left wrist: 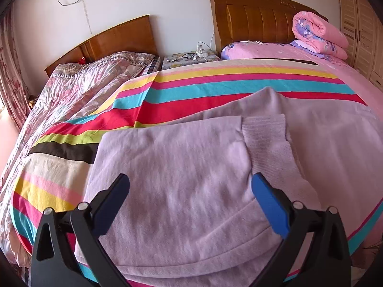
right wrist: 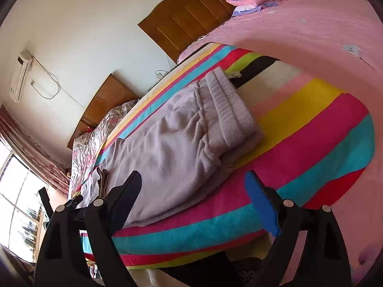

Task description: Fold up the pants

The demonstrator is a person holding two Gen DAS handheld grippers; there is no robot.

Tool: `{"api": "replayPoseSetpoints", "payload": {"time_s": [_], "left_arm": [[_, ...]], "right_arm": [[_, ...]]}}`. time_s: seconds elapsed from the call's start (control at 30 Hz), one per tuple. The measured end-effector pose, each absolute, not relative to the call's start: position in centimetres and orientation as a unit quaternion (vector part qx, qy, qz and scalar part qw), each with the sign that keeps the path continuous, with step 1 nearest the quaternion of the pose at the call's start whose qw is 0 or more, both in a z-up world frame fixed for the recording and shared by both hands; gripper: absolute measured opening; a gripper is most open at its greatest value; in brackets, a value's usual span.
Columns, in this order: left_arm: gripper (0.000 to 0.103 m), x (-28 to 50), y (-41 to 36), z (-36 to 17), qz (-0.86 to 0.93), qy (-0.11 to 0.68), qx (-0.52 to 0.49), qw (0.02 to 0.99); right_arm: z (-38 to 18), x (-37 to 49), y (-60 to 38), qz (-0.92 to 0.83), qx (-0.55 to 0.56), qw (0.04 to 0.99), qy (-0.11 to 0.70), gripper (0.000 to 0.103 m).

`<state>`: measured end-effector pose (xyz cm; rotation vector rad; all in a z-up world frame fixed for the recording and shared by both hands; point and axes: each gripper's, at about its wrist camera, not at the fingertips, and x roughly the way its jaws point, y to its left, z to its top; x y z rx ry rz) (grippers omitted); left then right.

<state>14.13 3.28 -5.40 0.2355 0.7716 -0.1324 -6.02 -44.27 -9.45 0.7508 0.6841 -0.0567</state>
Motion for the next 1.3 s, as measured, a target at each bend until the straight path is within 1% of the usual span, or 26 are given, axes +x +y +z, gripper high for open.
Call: {"api": "replayPoseSetpoints", "payload": {"time_s": [0.13,0.27,0.3,0.33,0.4,0.47,0.5,0.57,0.6,0.73,0.77,0.83,0.93,1.0,1.07,1.1,1.17,1.27,1.3], "left_arm": [[0.102,14.2,1.7,-6.6,-0.071,0.381,0.143,0.911],[0.102,14.8,2.2,-7.9,-0.081,0.393,0.129,0.907],[0.102,14.9,2.6,-8.0,-0.085,0.394,0.121,0.907],[0.102,15.1,2.8,-8.1,-0.088,0.397,0.112,0.907],[0.102,15.4,3.3,-8.3,-0.094,0.401,0.096,0.906],[0.102,15.5,3.6,-8.5,-0.1,0.402,0.086,0.906],[0.102,15.6,3.8,-8.5,-0.102,0.402,0.082,0.906],[0.102,15.7,4.0,-8.6,-0.107,0.403,0.078,0.905],[0.102,15.7,4.1,-8.7,-0.108,0.404,0.077,0.905],[0.102,15.9,4.5,-8.9,-0.112,0.405,0.066,0.905],[0.102,16.0,4.5,-8.9,-0.112,0.406,0.064,0.905],[0.102,16.1,4.5,-8.9,-0.112,0.406,0.064,0.905],[0.102,16.1,4.5,-8.9,-0.11,0.408,0.063,0.904],[0.102,16.1,4.5,-8.9,-0.11,0.408,0.064,0.904],[0.102,16.0,4.6,-9.0,-0.11,0.409,0.061,0.904],[0.102,16.0,4.5,-9.0,-0.111,0.41,0.059,0.904],[0.102,16.0,4.5,-9.0,-0.111,0.409,0.057,0.904],[0.102,16.0,4.5,-9.0,-0.111,0.41,0.058,0.904],[0.102,16.0,4.4,-9.0,-0.11,0.411,0.06,0.903]], "right_arm": [[-10.2,-3.8,-44.6,-0.031,0.357,0.869,0.342,0.084],[-10.6,-2.3,-44.7,-0.039,0.372,0.853,0.364,0.084],[-10.5,-2.2,-44.4,-0.034,0.376,0.846,0.377,0.08],[-10.6,-1.9,-43.9,-0.015,0.386,0.835,0.393,0.08],[-10.4,-1.6,-42.6,-0.006,0.368,0.83,0.419,0.079],[-10.3,-1.3,-42.6,-0.03,0.365,0.83,0.42,0.076],[-10.3,-1.2,-43.0,-0.058,0.362,0.833,0.415,0.073],[-10.3,-0.8,-43.9,-0.094,0.365,0.832,0.407,0.074],[-10.4,-0.3,-43.9,-0.087,0.372,0.828,0.41,0.078],[-10.5,1.3,-42.0,0.005,0.358,0.814,0.456,0.079],[-10.4,1.3,-41.7,0.022,0.357,0.814,0.458,0.079],[-10.4,1.1,-42.4,0.002,0.362,0.819,0.445,0.078],[-10.8,0.8,-44.1,-0.037,0.403,0.823,0.399,0.079],[-10.8,1.7,-43.1,-0.021,0.392,0.822,0.413,0.08],[-10.8,2.8,-41.0,0.045,0.362,0.816,0.448,0.079],[-10.7,3.0,-40.6,0.046,0.355,0.817,0.452,0.079],[-10.7,2.9,-41.6,0.017,0.382,0.818,0.429,0.078],[-11.6,2.4,-43.0,-0.001,0.448,0.81,0.378,0.073],[-11.8,2.4,-42.7,0.001,0.446,0.811,0.378,0.064]]}}
